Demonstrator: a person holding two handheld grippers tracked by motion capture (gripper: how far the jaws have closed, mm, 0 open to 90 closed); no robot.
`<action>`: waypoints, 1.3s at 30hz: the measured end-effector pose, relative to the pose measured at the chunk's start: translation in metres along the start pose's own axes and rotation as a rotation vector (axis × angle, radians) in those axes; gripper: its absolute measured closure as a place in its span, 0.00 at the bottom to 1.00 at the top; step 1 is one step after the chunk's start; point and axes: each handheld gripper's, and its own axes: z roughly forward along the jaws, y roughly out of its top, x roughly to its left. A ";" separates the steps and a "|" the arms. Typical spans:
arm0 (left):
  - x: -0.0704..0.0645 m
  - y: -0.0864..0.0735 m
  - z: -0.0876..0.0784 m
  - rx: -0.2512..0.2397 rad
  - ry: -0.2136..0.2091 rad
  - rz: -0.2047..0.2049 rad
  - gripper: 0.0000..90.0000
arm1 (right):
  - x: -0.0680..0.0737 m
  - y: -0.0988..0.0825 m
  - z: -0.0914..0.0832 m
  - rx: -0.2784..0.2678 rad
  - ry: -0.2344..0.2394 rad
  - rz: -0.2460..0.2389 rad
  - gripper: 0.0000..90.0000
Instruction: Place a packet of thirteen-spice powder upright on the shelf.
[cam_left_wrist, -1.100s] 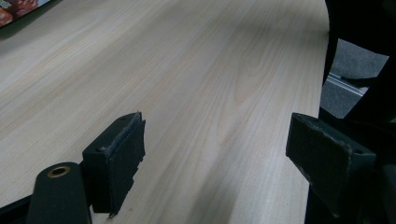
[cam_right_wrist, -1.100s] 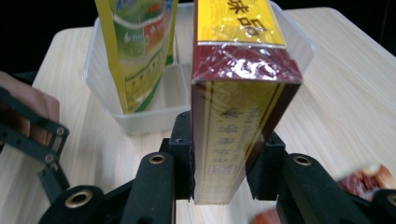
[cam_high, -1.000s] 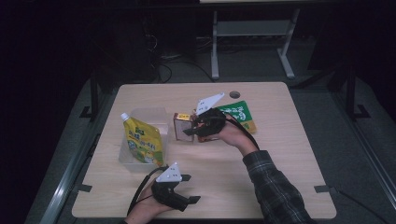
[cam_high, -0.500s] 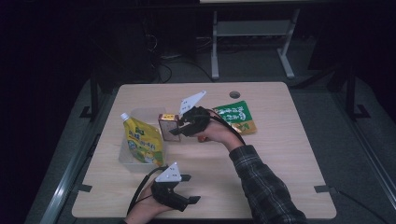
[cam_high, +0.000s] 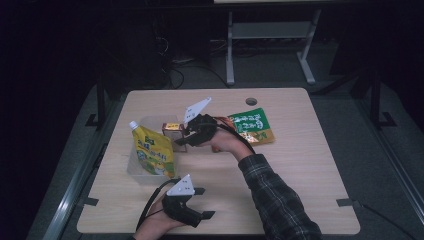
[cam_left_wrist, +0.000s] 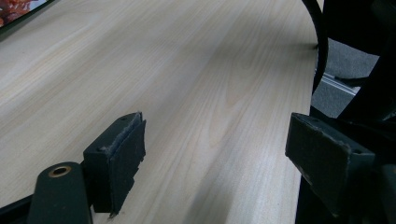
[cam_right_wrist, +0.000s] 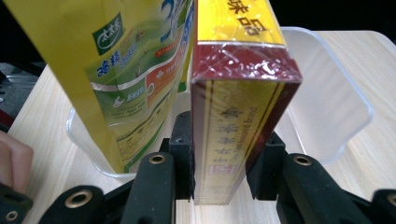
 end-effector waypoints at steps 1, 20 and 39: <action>0.000 0.000 0.000 -0.002 0.000 -0.001 0.21 | 0.000 0.000 0.002 0.001 0.002 -0.002 0.75; -0.003 0.000 0.003 0.010 -0.012 0.011 0.21 | -0.004 0.007 0.035 -0.019 0.026 0.001 0.75; -0.001 0.001 0.002 0.007 -0.013 0.019 0.22 | -0.001 0.006 0.067 -0.021 0.021 0.010 0.59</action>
